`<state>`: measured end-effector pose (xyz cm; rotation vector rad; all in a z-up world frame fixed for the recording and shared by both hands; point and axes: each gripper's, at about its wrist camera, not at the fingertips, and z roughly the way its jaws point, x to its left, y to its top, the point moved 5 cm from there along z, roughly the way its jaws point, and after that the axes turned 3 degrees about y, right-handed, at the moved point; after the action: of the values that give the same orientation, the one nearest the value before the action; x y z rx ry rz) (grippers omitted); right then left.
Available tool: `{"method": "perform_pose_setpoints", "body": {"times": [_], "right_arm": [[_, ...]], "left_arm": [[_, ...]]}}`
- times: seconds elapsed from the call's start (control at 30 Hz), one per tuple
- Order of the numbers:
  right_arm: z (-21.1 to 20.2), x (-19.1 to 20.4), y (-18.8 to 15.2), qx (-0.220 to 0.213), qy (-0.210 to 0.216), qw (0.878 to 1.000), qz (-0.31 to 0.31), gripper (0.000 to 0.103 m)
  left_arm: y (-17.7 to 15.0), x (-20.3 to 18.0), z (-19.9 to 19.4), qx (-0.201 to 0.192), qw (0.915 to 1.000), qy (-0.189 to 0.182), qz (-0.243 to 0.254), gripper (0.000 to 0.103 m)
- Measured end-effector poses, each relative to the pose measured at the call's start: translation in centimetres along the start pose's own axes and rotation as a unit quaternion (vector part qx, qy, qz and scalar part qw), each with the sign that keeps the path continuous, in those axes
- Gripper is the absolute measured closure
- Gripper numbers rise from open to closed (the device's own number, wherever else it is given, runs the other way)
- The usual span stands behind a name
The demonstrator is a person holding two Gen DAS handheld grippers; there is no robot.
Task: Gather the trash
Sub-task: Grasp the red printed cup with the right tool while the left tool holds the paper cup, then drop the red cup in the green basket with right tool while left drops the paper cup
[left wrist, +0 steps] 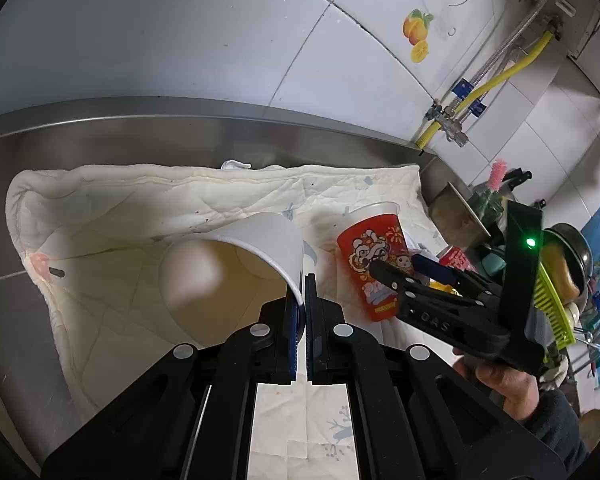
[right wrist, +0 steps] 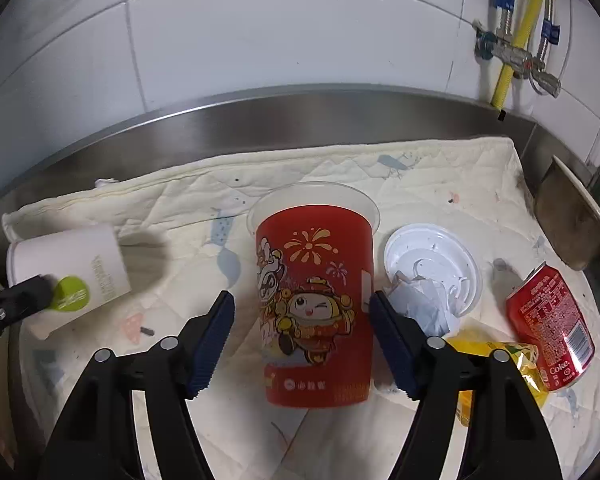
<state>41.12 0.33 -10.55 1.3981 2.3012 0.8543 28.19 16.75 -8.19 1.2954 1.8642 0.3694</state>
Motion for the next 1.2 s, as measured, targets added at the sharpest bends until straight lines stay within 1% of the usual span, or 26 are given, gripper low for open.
{"method": "perform_pose_setpoints", "body": {"times": [0.23,0.33,0.43,0.53,0.6,0.7,0.77,0.83,0.9,0.93,0.97,1.03,1.07,1.13,1.2], "right_arm": [[1.9,-1.0,0.1,0.021,-0.012,0.999,0.022,0.035],[2.3,-0.9,0.0,0.019,-0.020,0.999,0.018,0.037],[1.7,-0.6,0.0,0.010,-0.019,1.000,0.018,0.037],[0.1,-0.1,-0.2,-0.004,-0.001,1.000,0.026,0.037],[-1.9,0.3,-0.5,-0.018,0.018,0.999,0.032,0.037],[-5.2,0.6,-1.2,-0.039,0.029,0.998,0.032,0.037],[-7.5,0.5,-2.1,-0.055,0.028,0.998,0.033,0.037],[-9.9,0.2,-3.4,-0.068,0.026,0.997,0.037,0.037],[-12.9,-0.6,-5.4,-0.086,0.024,0.994,0.055,0.037],[-13.8,-1.0,-6.3,-0.088,0.025,0.994,0.061,0.037],[-15.4,-1.5,-7.8,-0.095,0.019,0.993,0.068,0.037],[-17.4,-2.5,-10.0,-0.101,0.001,0.992,0.074,0.037],[-19.0,-3.3,-11.8,-0.104,-0.015,0.991,0.078,0.037],[-21.0,-4.7,-14.2,-0.105,-0.036,0.990,0.088,0.037],[-23.7,-6.7,-17.8,-0.106,-0.065,0.986,0.109,0.037]], "left_arm": [[-0.2,0.0,-0.4,-0.001,1.0000,-0.002,0.000,0.102],[-0.1,0.2,-0.7,-0.003,1.0000,-0.002,-0.002,0.102],[0.0,0.1,-1.1,-0.006,1.0000,-0.001,-0.002,0.102],[0.1,0.0,-1.6,-0.009,0.9999,-0.003,-0.004,0.102],[-0.1,-0.1,-2.0,-0.011,0.9999,-0.006,-0.002,0.102],[-0.5,-0.5,-2.5,-0.009,0.9999,-0.007,0.003,0.102],[-1.0,-1.1,-3.0,-0.008,0.9999,-0.008,0.010,0.102],[-1.3,-1.9,-3.5,-0.008,0.9997,-0.018,0.015,0.102],[-1.8,-2.9,-3.9,-0.008,0.9994,-0.024,0.024,0.102],[-2.1,-3.6,-4.2,-0.007,0.9991,-0.031,0.029,0.102],[-2.5,-4.4,-4.4,-0.006,0.9986,-0.037,0.037,0.102],[-3.3,-6.0,-4.9,-0.003,0.9975,-0.049,0.051,0.102],[-3.7,-6.6,-5.0,-0.001,0.9969,-0.055,0.055,0.102],[-4.7,-8.5,-5.1,0.011,0.9950,-0.073,0.068,0.102],[-5.9,-10.6,-5.4,0.017,0.9922,-0.088,0.086,0.102]]}}
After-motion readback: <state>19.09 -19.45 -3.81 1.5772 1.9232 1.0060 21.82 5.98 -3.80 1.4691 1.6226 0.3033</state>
